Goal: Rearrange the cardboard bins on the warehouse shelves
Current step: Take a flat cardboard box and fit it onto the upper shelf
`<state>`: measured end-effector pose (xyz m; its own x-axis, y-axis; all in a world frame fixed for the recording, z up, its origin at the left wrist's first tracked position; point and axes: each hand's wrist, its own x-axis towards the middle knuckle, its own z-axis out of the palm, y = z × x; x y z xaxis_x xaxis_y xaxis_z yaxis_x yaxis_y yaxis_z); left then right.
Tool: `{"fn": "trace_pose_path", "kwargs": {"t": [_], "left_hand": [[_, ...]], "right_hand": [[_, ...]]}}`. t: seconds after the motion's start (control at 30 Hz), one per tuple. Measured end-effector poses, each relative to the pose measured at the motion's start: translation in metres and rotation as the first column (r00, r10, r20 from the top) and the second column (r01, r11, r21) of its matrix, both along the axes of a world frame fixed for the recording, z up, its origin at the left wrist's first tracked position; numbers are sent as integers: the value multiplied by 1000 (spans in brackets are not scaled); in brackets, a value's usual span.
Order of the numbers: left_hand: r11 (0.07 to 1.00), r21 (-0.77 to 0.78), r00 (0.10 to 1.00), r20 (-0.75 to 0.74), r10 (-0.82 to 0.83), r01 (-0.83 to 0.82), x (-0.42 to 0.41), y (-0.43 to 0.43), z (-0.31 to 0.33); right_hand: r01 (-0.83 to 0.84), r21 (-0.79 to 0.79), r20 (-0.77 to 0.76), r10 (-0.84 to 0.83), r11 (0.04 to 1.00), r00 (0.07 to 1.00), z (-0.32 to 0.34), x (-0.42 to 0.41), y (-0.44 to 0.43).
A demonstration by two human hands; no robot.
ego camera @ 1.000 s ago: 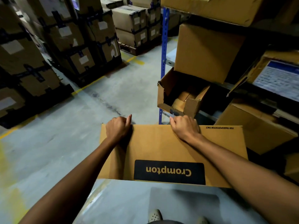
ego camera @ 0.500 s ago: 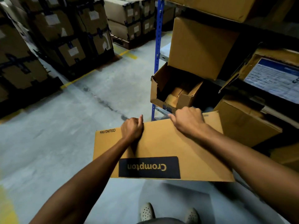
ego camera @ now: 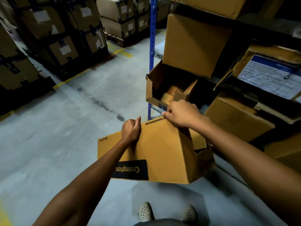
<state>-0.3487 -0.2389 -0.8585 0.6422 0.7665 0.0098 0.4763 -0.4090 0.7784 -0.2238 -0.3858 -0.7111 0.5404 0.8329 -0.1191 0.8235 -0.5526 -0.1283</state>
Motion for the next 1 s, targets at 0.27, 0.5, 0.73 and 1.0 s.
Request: {"fn": "trace_pose_path", "kwargs": {"t": [0.27,0.5,0.73,1.0], "left_hand": [[999,37,996,84,17,-20,4,6,11],[999,51,1000,-17,4,-3,1,-41,20],[987,92,986,-113,-122,132,-39,-64,16],[989,146,976,-209,60,-29,-43,-41,11]], "right_hand": [[178,206,-541,-40,962,840,-28,7,-3],[376,190,-516,-234,907,824,-84,-15,46],[616,125,-695,-375,778,614,-101,-38,87],[557,232,-759,-209,798,616,-90,-47,102]]}}
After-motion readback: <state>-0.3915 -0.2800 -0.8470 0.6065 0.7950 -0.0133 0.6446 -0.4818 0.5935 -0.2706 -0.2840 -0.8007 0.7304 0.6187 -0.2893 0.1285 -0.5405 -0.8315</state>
